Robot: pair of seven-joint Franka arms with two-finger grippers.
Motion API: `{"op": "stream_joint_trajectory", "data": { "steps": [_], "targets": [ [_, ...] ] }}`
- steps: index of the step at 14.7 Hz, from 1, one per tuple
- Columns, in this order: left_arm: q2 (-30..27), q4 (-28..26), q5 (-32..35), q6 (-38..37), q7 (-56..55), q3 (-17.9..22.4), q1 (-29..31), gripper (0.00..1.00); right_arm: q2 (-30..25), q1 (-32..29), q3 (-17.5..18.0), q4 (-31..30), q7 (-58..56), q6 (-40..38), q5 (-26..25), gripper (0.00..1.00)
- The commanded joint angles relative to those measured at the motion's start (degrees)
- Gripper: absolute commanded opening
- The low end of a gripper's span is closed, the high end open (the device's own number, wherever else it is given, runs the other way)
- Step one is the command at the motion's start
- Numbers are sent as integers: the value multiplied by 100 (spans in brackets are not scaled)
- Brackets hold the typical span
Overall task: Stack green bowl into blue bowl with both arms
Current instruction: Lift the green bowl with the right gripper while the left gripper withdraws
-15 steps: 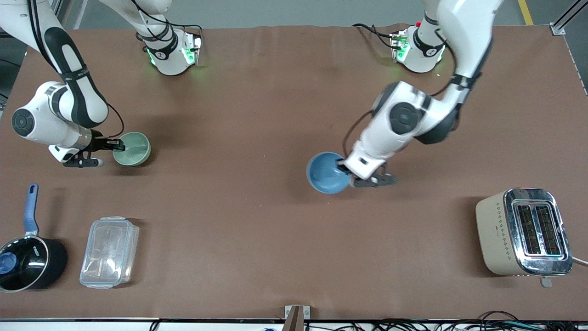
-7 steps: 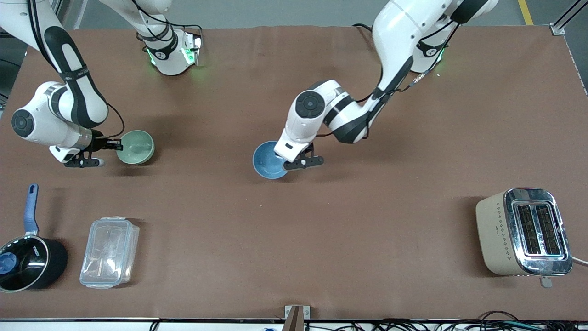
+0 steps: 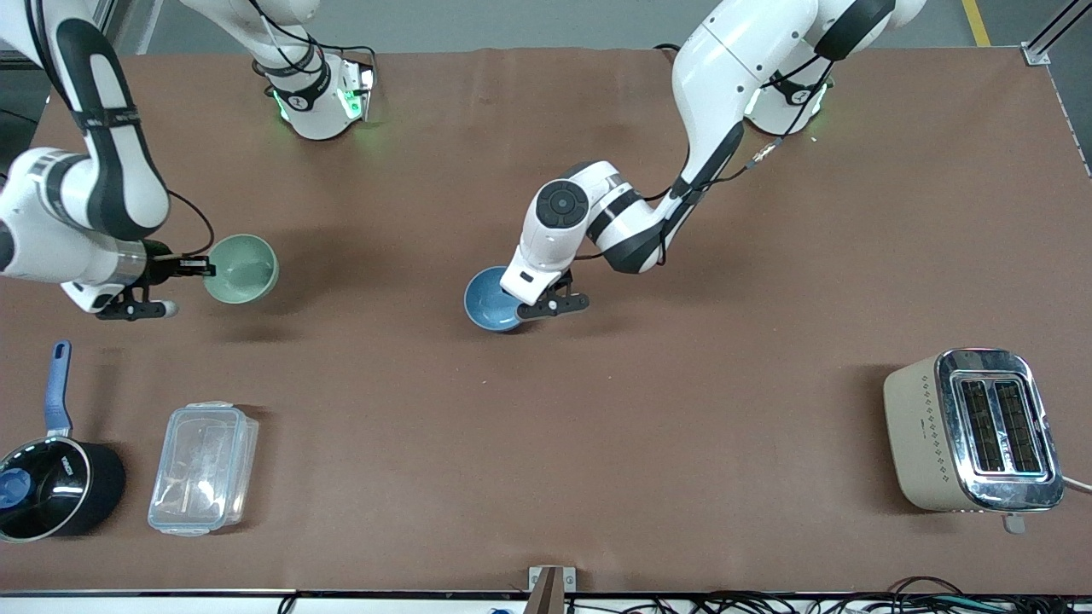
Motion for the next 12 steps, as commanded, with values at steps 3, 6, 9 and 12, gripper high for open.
{"op": "stream_joint_trajectory", "data": {
  "steps": [3,6,9,12],
  "targets": [
    [-375,240,134,-42,-6,366,52,100,-40,1008,6,1396,1616,-1531,125,2],
    [-1183,301,177,-760,273,664,270,100,-110,1554,-3,1546,2085,-1682,799,2],
    [-1922,389,195,-1893,1309,692,1008,100,-93,2168,-3,1625,2515,-1464,1364,2],
    [-2677,416,160,-2756,2881,674,1772,100,-58,3142,-3,1573,3191,-753,1364,2]
  ]
}}
